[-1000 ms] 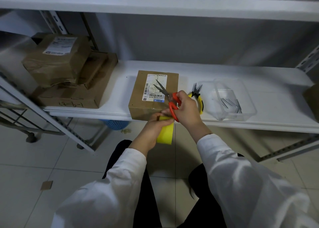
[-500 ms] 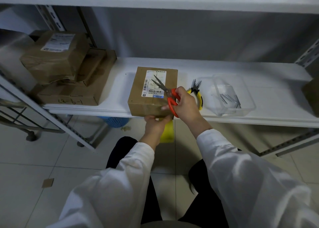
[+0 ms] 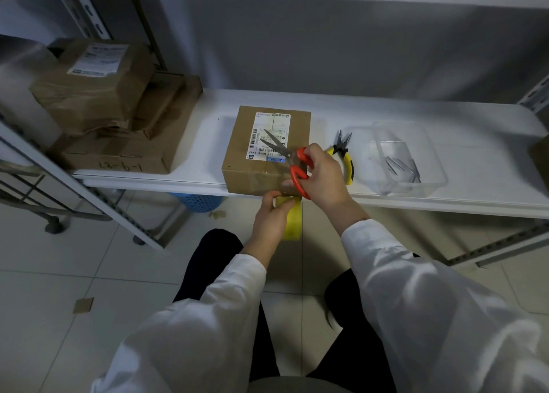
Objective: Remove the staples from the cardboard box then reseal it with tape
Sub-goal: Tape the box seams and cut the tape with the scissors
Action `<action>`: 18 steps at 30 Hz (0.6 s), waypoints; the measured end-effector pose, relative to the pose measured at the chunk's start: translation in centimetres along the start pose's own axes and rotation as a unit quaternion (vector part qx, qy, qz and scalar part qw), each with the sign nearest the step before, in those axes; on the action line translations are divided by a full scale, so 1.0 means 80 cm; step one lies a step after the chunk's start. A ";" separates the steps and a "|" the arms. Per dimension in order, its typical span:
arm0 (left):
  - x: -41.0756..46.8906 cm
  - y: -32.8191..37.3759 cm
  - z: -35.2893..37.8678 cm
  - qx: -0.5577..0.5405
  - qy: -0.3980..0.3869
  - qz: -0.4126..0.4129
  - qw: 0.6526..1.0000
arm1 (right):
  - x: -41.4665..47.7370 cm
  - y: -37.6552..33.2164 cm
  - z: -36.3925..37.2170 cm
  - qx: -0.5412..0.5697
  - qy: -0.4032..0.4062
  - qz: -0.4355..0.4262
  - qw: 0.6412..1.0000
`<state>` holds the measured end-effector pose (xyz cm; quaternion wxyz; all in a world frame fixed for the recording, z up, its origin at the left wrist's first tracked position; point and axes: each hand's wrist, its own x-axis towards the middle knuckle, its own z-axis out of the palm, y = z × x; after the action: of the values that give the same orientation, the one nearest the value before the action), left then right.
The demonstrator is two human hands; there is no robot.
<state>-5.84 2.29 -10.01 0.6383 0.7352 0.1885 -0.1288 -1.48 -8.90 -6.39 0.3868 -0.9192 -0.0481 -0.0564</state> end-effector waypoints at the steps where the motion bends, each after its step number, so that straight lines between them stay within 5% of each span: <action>1: 0.001 0.000 -0.001 -0.004 -0.004 0.000 1.000 | 0.001 0.001 -0.005 0.007 -0.009 0.000 1.000; 11: 0.008 0.015 -0.008 -0.030 -0.049 -0.042 0.997 | 0.000 -0.003 -0.013 0.002 -0.024 0.001 1.000; 15: 0.016 -0.018 0.000 0.039 -0.050 -0.089 0.994 | 0.001 -0.007 -0.015 -0.004 -0.021 0.006 1.000; 18: 0.003 -0.011 -0.002 0.005 -0.022 -0.048 0.999 | 0.001 -0.008 -0.016 -0.007 -0.019 0.008 1.000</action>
<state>-6.01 2.62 -10.90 0.6316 0.7254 0.2092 -0.1764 -1.61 -9.33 -5.04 0.3801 -0.9230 -0.0479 -0.0361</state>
